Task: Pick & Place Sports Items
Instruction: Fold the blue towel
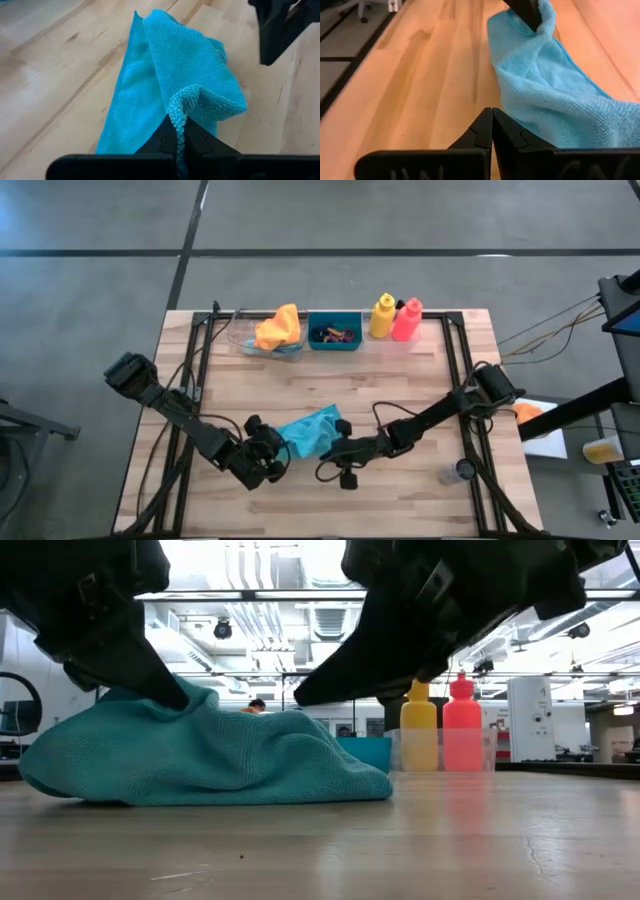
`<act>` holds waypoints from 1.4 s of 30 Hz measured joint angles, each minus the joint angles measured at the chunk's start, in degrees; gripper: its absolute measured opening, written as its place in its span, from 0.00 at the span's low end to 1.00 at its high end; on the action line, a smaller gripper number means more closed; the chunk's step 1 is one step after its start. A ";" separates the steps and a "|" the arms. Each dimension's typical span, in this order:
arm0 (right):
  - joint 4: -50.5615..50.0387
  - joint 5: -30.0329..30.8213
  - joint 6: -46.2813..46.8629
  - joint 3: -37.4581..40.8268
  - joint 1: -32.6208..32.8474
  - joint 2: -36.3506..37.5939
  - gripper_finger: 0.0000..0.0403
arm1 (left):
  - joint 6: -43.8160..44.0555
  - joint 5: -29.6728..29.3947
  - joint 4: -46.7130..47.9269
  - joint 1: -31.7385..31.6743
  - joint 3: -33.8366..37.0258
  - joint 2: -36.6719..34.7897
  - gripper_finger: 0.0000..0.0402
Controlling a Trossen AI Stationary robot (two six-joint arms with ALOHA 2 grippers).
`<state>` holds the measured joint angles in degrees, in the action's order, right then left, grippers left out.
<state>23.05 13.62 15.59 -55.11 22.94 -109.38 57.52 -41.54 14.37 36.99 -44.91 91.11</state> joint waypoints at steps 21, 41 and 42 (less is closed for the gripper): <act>-12.76 4.45 -6.64 -13.44 -2.78 -6.75 0.02 | 0.00 1.27 0.38 -0.65 0.26 -0.09 0.01; -12.99 7.61 -6.84 -13.28 -4.63 -6.17 0.02 | 0.94 1.71 1.66 -2.00 0.24 -0.15 0.01; -12.99 7.61 -6.84 -13.27 -4.22 -6.06 0.02 | 1.07 1.71 1.66 -2.33 0.26 -0.15 0.01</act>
<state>10.06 21.23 8.75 -68.38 18.71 -115.45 58.58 -39.82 16.03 34.66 -44.64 90.96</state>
